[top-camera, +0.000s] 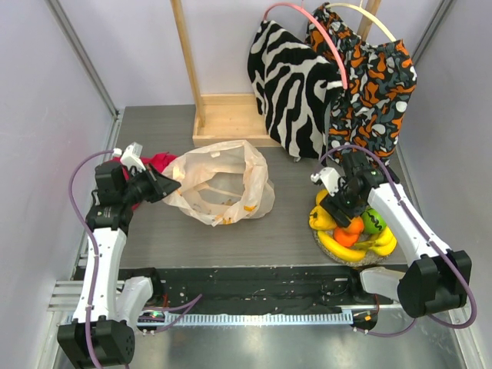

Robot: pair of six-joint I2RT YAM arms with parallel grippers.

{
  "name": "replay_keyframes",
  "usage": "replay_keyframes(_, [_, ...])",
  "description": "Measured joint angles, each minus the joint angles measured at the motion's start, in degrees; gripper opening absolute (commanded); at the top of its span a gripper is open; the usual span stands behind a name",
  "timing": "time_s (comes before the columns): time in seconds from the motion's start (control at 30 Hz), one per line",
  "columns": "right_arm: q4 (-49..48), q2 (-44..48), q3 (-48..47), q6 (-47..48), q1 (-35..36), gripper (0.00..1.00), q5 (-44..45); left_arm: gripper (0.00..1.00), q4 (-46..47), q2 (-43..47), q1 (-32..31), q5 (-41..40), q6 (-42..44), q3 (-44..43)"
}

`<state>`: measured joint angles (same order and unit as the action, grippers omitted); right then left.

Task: Take the fake fruits out of the plastic bag
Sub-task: Place the fake fruit on the plate, then take out the fake fruit from the plastic bag.

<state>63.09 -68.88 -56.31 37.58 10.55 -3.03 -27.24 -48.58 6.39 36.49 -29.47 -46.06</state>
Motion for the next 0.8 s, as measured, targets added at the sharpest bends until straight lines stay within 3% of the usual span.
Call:
replay_keyframes(0.1, [-1.64,0.02,0.07,0.33,0.00,1.00,0.50,0.00,0.00,0.02,0.00,0.00,0.00,0.00])
replay_keyframes(0.3, [-1.22,1.16,-1.38,0.72,0.00,1.00,0.46,0.00,0.02,0.00,0.00,0.02,-0.02,0.00])
replay_keyframes(0.47, [2.34,0.90,-13.99,-0.39,2.01,1.00,-5.92,0.00,0.02,0.04,0.00,0.55,-0.13,0.00])
replay_keyframes(0.63, [-0.28,-5.79,-34.32,-7.34,17.90,0.90,-10.67,0.00,0.02,1.09,0.00,2.36,-0.61,0.83])
replay_keyframes(0.8, [-8.24,-21.57,-49.88,-12.85,32.48,0.69,-11.41,0.00,-0.02,2.05,0.00,4.22,-1.38,1.42])
